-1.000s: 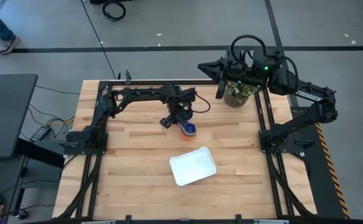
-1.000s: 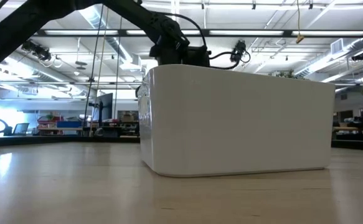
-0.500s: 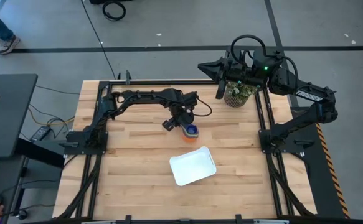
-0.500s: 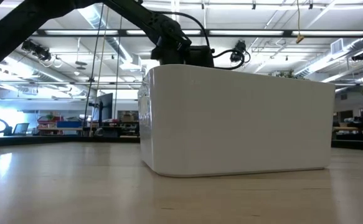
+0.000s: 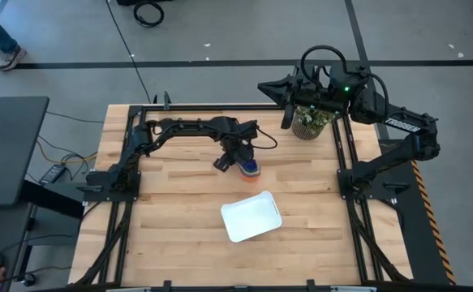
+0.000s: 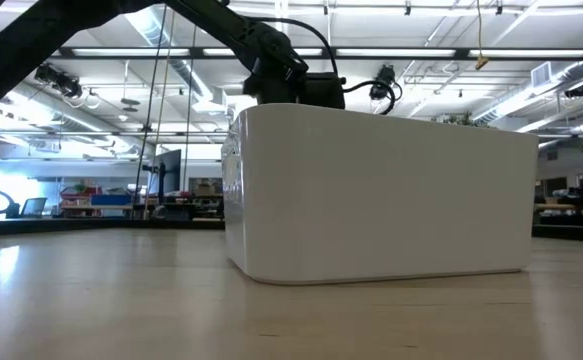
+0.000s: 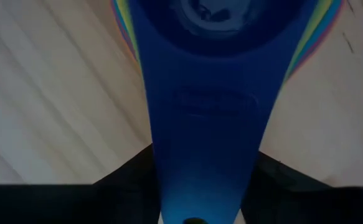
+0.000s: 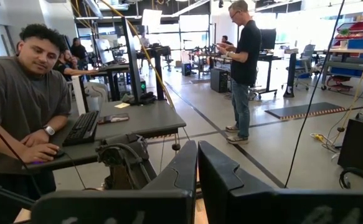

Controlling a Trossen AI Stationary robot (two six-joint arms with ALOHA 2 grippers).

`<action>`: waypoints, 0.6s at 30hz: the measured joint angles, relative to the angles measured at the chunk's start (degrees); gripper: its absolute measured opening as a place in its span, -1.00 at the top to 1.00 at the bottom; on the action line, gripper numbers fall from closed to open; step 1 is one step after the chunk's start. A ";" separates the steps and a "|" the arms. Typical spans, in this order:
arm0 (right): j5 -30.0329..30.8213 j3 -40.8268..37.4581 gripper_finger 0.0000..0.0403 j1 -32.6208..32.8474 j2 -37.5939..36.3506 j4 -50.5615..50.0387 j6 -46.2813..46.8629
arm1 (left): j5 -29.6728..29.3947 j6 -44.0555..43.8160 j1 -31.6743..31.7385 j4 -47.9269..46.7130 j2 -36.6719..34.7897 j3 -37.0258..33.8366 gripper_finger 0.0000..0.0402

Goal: Nest measuring cups in basket
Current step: Put the nested measuring cups into the white bin

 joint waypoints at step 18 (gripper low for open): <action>0.01 0.02 0.89 0.01 0.00 0.02 -0.01 | -0.03 -0.14 -0.44 1.71 0.02 0.00 0.22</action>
